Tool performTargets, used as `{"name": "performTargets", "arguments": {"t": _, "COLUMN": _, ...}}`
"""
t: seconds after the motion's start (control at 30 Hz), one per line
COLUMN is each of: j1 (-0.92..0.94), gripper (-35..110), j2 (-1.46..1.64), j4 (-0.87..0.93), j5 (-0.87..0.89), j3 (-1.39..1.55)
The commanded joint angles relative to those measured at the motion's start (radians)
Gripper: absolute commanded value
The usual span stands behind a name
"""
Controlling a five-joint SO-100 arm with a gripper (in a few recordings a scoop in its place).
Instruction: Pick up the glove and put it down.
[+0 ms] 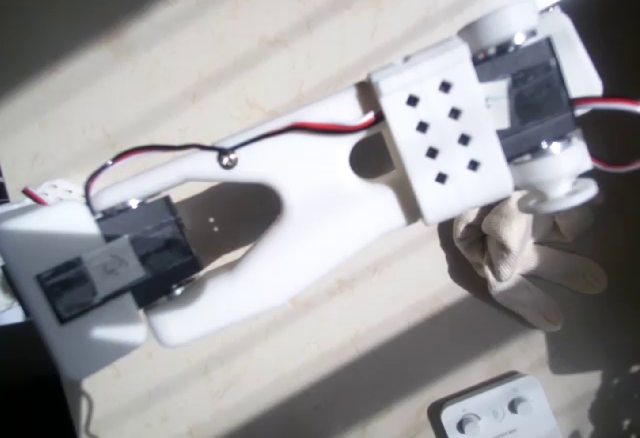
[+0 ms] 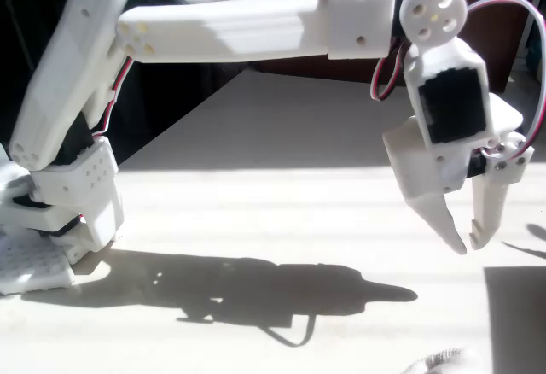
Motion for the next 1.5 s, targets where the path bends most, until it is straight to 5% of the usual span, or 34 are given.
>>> {"name": "performTargets", "arguments": {"t": 0.0, "j1": -0.005, "gripper": 0, "j2": 0.009, "j4": -0.011, "j5": 0.003, "j3": -0.009}}
{"name": "performTargets", "arguments": {"t": 0.8, "j1": -0.003, "gripper": 0, "j2": 0.198, "j4": -0.012, "j5": 0.005, "j3": 0.048}}
{"name": "performTargets", "arguments": {"t": 1.47, "j1": 0.043, "gripper": 0, "j2": 1.189, "j4": -0.511, "j5": 0.003, "j3": 1.143}}
